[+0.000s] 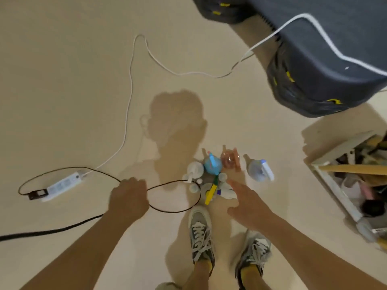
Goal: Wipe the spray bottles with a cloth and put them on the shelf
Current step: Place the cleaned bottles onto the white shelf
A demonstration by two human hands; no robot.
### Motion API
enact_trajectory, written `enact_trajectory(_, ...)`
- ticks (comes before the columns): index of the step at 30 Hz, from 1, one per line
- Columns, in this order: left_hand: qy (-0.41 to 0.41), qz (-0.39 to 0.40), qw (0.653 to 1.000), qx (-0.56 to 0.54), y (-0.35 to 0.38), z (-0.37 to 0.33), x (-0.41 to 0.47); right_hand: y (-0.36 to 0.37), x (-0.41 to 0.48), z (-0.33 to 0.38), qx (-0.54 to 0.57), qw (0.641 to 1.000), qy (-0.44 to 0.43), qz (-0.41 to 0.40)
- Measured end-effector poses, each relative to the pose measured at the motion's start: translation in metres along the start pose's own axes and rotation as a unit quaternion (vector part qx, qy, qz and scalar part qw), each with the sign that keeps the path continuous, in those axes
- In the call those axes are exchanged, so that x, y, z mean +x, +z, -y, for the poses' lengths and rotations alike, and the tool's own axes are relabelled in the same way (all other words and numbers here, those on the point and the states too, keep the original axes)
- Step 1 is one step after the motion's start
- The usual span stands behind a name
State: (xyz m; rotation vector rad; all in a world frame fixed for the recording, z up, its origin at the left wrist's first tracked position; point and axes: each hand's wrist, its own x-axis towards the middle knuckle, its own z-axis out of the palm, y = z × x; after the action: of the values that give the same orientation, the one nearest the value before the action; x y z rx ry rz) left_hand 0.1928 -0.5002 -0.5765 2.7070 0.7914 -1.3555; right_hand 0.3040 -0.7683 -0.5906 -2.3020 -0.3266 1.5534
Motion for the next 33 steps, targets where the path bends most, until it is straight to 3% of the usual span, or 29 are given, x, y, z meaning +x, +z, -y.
enact_trajectory(2, 0.061, -0.038, 0.985, -0.159, 0.023, -0.028, 0.037, 0.017, 0.035, -0.005, -0.022, 1.000, 0.003, -0.010)
enact_trajectory(4, 0.092, -0.023, 0.959, -0.266, 0.036, -0.063, 0.076, 0.034, 0.071, -0.011, -0.056, 0.998, -0.004, -0.009)
enact_trajectory(8, 0.125, 0.035, 0.946, -0.297, 0.057, -0.115, 0.134, 0.065, 0.130, -0.015, -0.066, 0.997, 0.029, -0.001)
enact_trajectory(13, 0.101, 0.027, 0.936, -0.336, 0.056, -0.128, 0.157, 0.086, 0.156, -0.009, -0.021, 0.990, 0.016, -0.141)
enact_trajectory(17, 0.073, 0.021, 0.891, -0.447, 0.037, -0.116, 0.146, 0.087, 0.138, -0.005, 0.018, 0.989, 0.008, -0.149)
enact_trajectory(20, 0.038, 0.015, 0.828, -0.560, 0.009, -0.103, 0.127, 0.067, 0.112, -0.006, 0.097, 0.981, -0.011, -0.169)
enact_trajectory(23, 0.023, -0.022, 0.792, -0.610, -0.030, -0.090, 0.087, 0.031, 0.072, 0.013, 0.235, 0.949, 0.003, -0.209)
enact_trajectory(28, 0.035, -0.127, 0.794, -0.593, -0.107, -0.078, 0.000, -0.041, -0.023, 0.065, 0.522, 0.816, 0.051, -0.242)
enact_trajectory(30, 0.042, -0.175, 0.798, -0.575, -0.142, -0.075, -0.039, -0.071, -0.071, 0.079, 0.546, 0.790, 0.018, -0.279)
enact_trajectory(33, 0.081, -0.247, 0.797, -0.545, -0.198, -0.076, -0.106, -0.121, -0.148, 0.092, 0.494, 0.797, -0.049, -0.345)
